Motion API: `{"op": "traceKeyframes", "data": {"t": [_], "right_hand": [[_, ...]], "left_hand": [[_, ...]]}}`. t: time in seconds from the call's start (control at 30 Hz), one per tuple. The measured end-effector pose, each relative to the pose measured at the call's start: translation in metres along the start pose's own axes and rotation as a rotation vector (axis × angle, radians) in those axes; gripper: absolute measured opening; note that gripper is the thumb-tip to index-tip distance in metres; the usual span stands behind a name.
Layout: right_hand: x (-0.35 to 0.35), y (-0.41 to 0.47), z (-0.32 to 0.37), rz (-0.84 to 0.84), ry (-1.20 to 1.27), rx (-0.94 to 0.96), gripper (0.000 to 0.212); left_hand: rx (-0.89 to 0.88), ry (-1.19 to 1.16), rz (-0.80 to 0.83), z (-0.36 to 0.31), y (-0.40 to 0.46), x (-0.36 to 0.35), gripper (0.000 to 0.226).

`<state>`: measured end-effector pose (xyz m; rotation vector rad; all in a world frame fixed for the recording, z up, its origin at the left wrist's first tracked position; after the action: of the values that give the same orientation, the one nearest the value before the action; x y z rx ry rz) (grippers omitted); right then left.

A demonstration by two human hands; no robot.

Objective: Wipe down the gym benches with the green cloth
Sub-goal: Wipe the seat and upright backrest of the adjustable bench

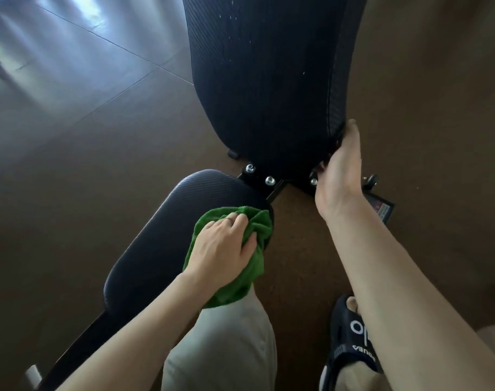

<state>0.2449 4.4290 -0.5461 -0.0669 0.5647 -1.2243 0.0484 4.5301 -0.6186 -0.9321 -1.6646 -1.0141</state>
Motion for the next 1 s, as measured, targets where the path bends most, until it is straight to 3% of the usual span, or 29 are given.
{"op": "traceKeyframes", "data": {"t": [0.1,0.17,0.27,0.37,0.47,0.53,0.67,0.87,1.0], "right_hand": [[-0.009,-0.002,-0.004,-0.054,-0.067,-0.030,0.066],[-0.011,-0.002,0.000,-0.093,-0.146,-0.030,0.077],[-0.013,-0.006,0.023,-0.076,-0.271,0.158,0.067],[-0.026,-0.016,0.062,-0.082,-0.355,0.386,0.043],[-0.047,-0.022,0.091,-0.068,-0.374,0.447,0.023],[-0.056,-0.024,0.100,-0.111,-0.367,0.497,0.022],[-0.069,-0.027,0.105,-0.196,-0.365,0.567,0.039],[-0.076,-0.017,0.118,-0.192,-0.306,0.523,0.047],[-0.078,-0.012,0.115,-0.201,-0.346,0.577,0.051]], "left_hand": [[0.151,-0.009,-0.027,0.000,0.051,-0.015,0.028],[0.366,-0.089,0.012,0.001,0.085,-0.015,0.032],[0.747,-0.700,-0.093,-0.003,0.123,0.020,0.038],[0.678,-1.060,-0.363,-0.019,0.150,0.083,0.039],[0.615,-1.339,-0.568,-0.036,0.167,0.134,0.039],[0.568,-1.445,-0.674,-0.051,0.177,0.161,0.037],[0.405,-1.265,-0.874,-0.088,0.200,0.192,0.035],[0.364,-0.884,-1.241,-0.111,0.233,0.196,0.033],[0.354,-0.874,-1.161,-0.089,0.234,0.173,0.048]]}}
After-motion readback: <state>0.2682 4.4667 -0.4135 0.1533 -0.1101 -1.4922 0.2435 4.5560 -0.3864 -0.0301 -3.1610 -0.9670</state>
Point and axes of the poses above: each hand's wrist, its own y-axis towards the middle knuckle, its own x-axis out of the back of the hand, z = x × y, the point moved 2 cm from there along y, towards the middle knuckle, and after that the axes turned 4 degrees about -z, right-handed, at the moved point
